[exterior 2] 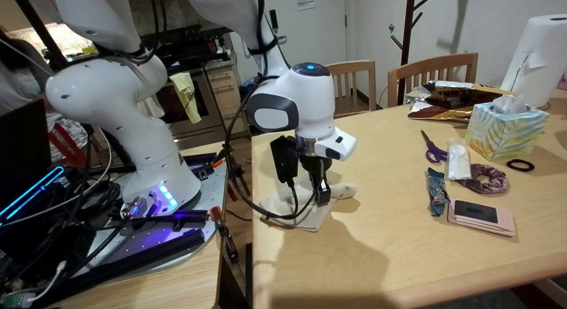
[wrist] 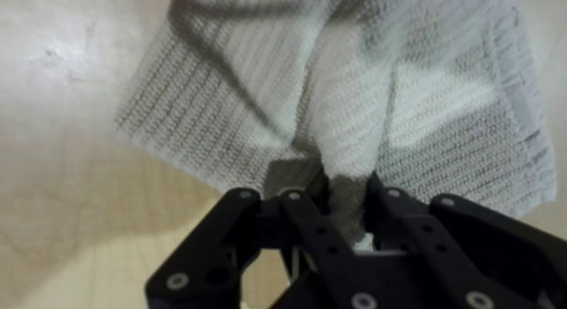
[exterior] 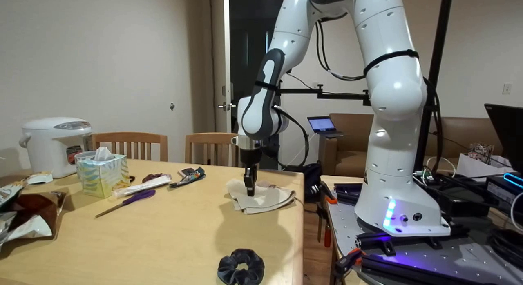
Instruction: Wipe the table with the towel
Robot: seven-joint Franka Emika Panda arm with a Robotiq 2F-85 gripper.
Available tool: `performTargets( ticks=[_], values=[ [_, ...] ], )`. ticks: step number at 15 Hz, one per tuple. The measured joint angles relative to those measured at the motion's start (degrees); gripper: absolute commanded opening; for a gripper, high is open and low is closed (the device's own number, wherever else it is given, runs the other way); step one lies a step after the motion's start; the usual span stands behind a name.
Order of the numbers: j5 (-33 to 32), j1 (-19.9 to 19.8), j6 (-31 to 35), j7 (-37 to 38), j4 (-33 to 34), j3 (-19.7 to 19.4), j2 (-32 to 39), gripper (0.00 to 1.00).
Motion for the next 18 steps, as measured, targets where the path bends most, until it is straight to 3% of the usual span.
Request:
performTargets(
  ticks=[3,8,12,13,15,18],
  values=[
    [3.89,-3.31,-0.11,-4.80,0.22,1.77,0.76,0.04],
    [10.45,-10.62,-0.12,-14.22,0.93,8.24,1.90,0.04],
    [10.57,-11.30,-0.12,-16.31,1.73,10.00,2.52,0.04],
    [10.56,-11.00,-0.12,-16.40,1.88,10.30,2.63,0.40],
    [10.41,-9.67,-0.50,-16.41,2.16,10.56,2.73,0.46],
    [10.17,-6.65,-3.09,-16.41,2.94,10.30,2.61,0.65]
  ],
)
